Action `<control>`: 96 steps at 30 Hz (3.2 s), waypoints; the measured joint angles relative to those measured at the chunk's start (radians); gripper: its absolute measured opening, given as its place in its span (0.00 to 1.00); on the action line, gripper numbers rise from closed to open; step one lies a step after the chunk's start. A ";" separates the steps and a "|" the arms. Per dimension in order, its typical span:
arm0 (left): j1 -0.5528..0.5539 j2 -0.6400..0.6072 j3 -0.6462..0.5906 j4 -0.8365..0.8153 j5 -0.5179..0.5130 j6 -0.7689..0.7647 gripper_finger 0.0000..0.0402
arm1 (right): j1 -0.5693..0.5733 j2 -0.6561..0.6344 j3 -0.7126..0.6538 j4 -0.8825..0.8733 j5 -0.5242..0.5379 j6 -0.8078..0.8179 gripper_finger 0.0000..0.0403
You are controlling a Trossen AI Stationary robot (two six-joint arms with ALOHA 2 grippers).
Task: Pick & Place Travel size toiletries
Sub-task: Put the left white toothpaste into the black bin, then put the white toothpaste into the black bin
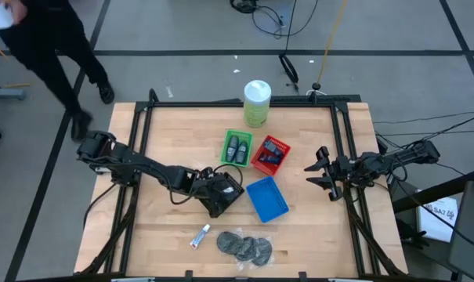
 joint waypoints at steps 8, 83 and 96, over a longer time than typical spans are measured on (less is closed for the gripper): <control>0.000 0.000 0.000 -0.044 0.098 -0.074 0.35 | 0.000 0.000 0.000 0.000 0.000 0.000 0.35; -0.369 0.290 0.429 -0.749 0.188 -0.768 0.37 | 0.000 0.000 0.000 0.025 0.000 0.007 0.35; -0.365 0.290 0.429 -0.682 0.125 -0.762 0.37 | 0.000 0.000 0.000 0.024 0.000 0.007 0.35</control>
